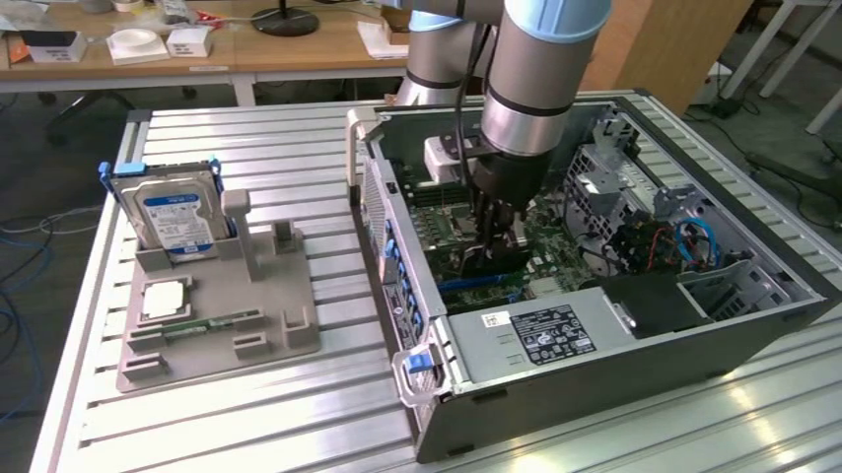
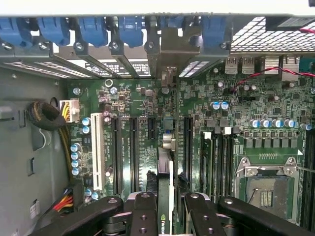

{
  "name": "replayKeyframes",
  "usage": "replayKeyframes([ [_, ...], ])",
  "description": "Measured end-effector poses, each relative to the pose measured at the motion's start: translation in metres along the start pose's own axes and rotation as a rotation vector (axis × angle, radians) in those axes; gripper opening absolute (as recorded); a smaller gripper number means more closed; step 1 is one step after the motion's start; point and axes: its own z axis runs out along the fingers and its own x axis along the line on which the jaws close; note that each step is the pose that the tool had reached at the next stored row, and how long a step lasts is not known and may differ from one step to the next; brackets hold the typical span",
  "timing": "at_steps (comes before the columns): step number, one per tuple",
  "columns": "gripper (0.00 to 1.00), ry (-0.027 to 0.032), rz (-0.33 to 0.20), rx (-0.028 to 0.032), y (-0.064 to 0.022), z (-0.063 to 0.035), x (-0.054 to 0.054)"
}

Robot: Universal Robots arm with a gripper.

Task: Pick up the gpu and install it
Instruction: 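Insert the gpu into the slot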

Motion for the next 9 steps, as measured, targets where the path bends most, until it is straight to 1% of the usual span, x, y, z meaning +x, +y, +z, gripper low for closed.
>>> replayKeyframes([
  [9,0.26,-0.0005,0.0,0.0002,0.001,0.0022,0.0],
])
